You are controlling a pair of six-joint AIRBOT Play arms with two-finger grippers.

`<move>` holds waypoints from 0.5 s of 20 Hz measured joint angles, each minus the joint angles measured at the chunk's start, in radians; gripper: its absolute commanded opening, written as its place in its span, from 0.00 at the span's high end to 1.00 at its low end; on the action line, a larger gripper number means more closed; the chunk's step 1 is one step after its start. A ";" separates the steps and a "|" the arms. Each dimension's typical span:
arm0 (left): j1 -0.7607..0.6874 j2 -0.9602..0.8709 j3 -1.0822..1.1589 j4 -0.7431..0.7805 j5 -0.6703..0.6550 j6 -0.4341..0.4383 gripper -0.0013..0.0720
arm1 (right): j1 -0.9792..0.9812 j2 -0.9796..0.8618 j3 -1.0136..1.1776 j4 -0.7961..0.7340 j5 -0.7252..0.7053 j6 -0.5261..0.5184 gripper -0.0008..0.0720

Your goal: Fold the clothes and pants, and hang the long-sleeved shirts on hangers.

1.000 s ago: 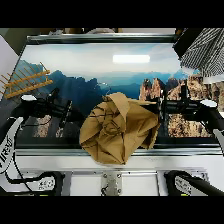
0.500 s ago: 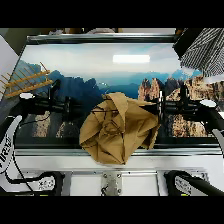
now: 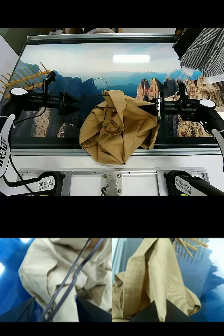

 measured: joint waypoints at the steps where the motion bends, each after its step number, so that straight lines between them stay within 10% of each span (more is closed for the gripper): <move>1: 0.006 0.016 -0.006 0.008 0.007 -0.002 0.28 | 0.000 0.005 0.000 0.000 0.000 0.006 0.98; 10: 0.188 0.266 -0.025 0.048 0.156 -0.187 0.28 | 0.000 0.089 0.000 0.000 -0.055 0.111 0.98</move>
